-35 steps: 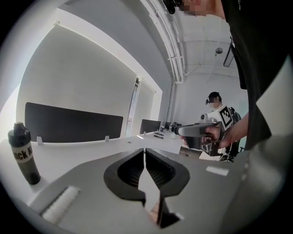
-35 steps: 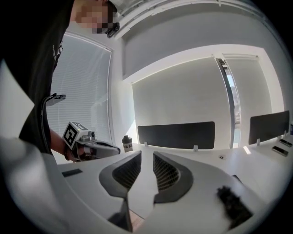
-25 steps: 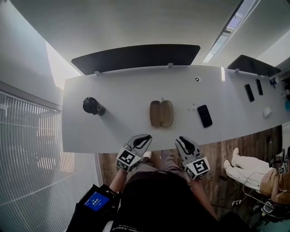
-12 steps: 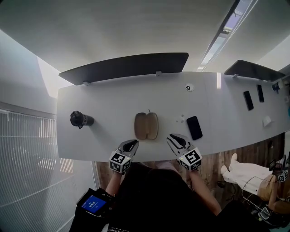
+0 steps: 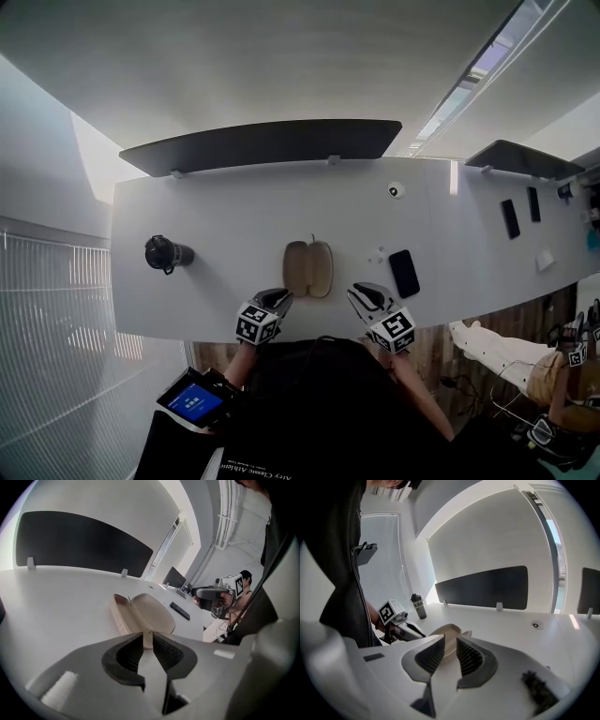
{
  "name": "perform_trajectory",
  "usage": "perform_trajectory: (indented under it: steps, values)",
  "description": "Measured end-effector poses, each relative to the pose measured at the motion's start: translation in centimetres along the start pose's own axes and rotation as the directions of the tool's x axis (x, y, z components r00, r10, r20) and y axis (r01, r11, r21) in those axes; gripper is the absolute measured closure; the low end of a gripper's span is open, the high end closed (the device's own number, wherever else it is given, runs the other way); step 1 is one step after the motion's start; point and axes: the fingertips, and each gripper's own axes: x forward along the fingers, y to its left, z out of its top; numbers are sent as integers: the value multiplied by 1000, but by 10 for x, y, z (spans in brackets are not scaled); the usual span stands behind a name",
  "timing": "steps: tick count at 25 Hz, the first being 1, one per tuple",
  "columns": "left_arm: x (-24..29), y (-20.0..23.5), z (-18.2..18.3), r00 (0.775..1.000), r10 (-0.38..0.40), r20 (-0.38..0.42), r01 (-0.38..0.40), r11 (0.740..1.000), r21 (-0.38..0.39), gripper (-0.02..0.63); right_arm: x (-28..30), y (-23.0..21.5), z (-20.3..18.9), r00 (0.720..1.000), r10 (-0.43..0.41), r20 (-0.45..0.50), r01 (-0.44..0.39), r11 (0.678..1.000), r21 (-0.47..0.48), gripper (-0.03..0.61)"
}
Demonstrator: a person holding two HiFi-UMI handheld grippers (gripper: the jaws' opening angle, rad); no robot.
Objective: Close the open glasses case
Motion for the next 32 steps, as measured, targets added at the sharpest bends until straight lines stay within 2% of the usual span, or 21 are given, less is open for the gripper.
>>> perform_trajectory:
  steps: [6,10,14,17,23,28,32]
  values:
    - [4,7,-1,999,-48,-25,48,999,12,541,15,-1,11,1000,-13,-20,13,1000,-13,506]
    - [3,20,-9,999,-37,-28,36,999,-20,541,22,5,7,999,-3,-40,2,1000,-22,506]
    - [8,21,-10,998,-59,-10,58,997,-52,543,21,8,-11,992,-1,-123,-5,999,-50,506]
    - [11,21,-9,998,-70,5,70,996,-52,548,30,12,-33,973,17,-230,-49,990,-136,506]
    - [4,25,-10,998,-62,11,63,996,-67,549,55,12,-51,930,93,-357,-172,966,-195,506]
    - [3,24,-10,998,-57,10,58,996,-73,551,64,11,-57,873,129,-470,-291,911,-291,506]
    - [6,22,-9,998,-63,10,63,996,-70,549,68,7,-54,858,147,-493,-344,876,-338,506]
